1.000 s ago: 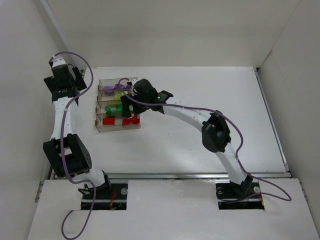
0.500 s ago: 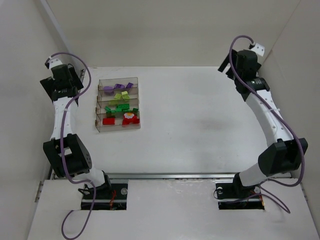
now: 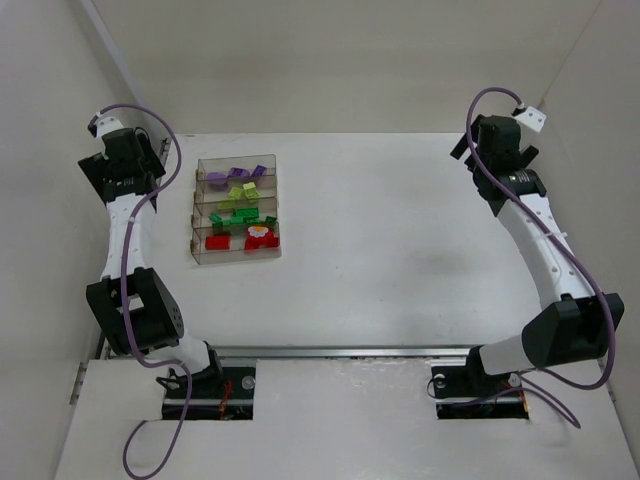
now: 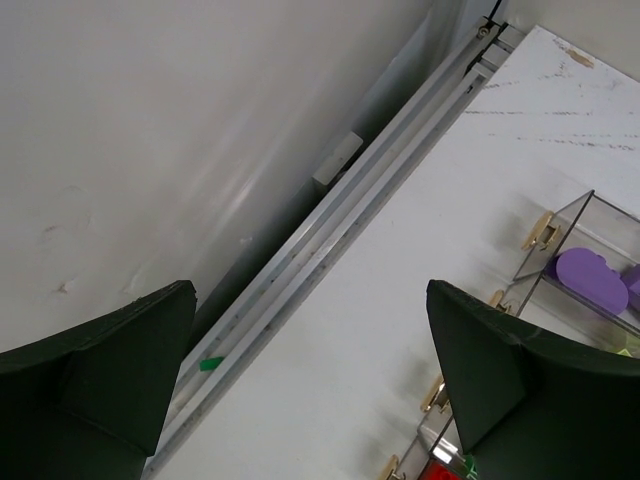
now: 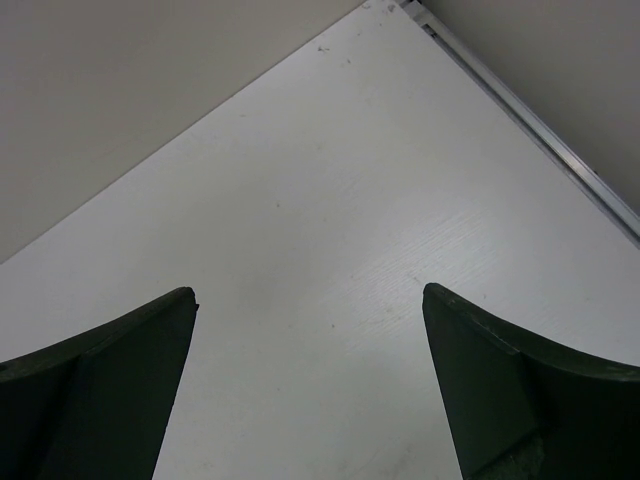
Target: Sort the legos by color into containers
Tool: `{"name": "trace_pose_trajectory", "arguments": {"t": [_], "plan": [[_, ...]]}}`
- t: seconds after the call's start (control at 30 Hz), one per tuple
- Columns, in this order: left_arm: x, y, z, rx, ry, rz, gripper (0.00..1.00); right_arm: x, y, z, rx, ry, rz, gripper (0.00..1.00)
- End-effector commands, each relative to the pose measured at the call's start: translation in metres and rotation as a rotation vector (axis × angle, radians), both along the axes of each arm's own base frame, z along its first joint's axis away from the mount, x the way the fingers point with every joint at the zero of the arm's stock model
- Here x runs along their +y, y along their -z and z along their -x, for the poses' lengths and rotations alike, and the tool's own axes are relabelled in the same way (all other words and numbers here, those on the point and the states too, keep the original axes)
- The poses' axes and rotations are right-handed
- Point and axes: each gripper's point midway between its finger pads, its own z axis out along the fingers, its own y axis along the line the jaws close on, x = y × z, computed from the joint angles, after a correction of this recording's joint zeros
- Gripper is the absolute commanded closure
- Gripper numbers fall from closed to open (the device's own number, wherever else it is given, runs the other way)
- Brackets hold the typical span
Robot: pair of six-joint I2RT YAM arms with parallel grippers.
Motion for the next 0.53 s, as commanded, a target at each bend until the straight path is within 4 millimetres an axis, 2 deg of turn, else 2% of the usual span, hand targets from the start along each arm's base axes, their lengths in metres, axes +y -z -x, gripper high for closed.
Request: {"name": "trace_pose_trajectory", "arguments": {"t": [0.0, 0.1, 0.37, 0.43, 0.47, 0.5], "plan": [[0.001, -0.024, 0.004, -0.080, -0.015, -0.016, 0.00, -0.008, -0.019, 0.002, -0.030, 0.042, 0.001, 0.00], [-0.001, -0.020, 0.004, -0.072, -0.007, -0.010, 0.00, -0.007, -0.011, 0.001, -0.001, 0.045, -0.002, 0.00], [-0.002, -0.020, 0.003, -0.074, 0.001, -0.006, 0.00, -0.007, -0.011, 0.001, 0.000, 0.045, -0.002, 0.00], [-0.002, -0.020, 0.003, -0.074, 0.001, -0.006, 0.00, -0.007, -0.017, 0.001, -0.022, 0.045, -0.005, 0.00], [-0.002, -0.023, 0.005, -0.082, 0.002, -0.008, 0.00, -0.008, -0.012, 0.004, -0.020, 0.045, -0.005, 0.00], [-0.003, -0.019, 0.006, -0.074, 0.001, -0.006, 0.00, -0.008, -0.024, 0.005, -0.073, 0.045, -0.012, 0.00]]}}
